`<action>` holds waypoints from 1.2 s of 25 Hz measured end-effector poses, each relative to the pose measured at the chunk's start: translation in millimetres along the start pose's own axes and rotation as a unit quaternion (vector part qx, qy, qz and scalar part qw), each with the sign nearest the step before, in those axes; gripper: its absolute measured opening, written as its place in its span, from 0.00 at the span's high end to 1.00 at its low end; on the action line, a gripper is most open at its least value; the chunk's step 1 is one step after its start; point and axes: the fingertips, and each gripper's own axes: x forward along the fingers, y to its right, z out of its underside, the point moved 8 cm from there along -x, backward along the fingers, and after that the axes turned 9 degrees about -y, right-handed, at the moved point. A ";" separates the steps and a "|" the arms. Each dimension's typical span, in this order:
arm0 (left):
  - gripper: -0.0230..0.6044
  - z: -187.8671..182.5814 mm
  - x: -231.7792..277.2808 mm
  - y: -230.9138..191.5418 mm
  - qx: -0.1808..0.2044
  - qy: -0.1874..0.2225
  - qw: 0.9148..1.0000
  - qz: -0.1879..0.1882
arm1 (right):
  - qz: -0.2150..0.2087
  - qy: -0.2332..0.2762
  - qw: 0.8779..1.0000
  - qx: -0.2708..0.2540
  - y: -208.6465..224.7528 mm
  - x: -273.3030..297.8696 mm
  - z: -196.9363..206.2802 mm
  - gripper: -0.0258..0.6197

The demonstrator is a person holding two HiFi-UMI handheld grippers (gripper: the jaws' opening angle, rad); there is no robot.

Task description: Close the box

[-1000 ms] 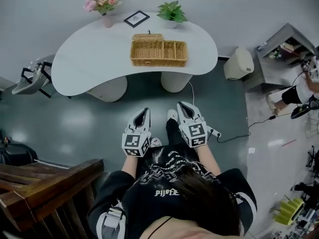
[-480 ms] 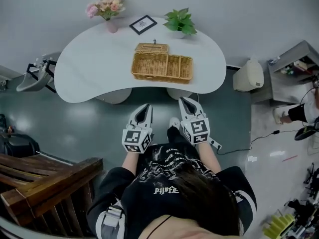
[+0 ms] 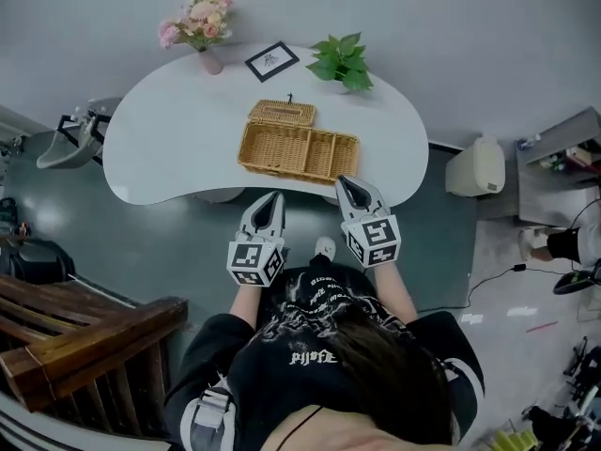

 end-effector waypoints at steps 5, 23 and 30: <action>0.92 -9.2 19.5 -2.0 -0.015 0.010 0.999 -0.028 | -0.018 -0.002 1.000 -0.004 28.7 15.3 -13.4 0.92; 0.92 -74.1 71.9 -97.3 -0.014 0.020 0.999 -0.044 | 0.019 -0.037 0.999 0.020 55.1 99.8 -63.6 0.92; 0.92 -93.7 96.4 -139.6 0.000 0.007 1.000 -0.023 | 0.043 -0.078 0.996 0.021 50.2 144.8 -78.3 0.92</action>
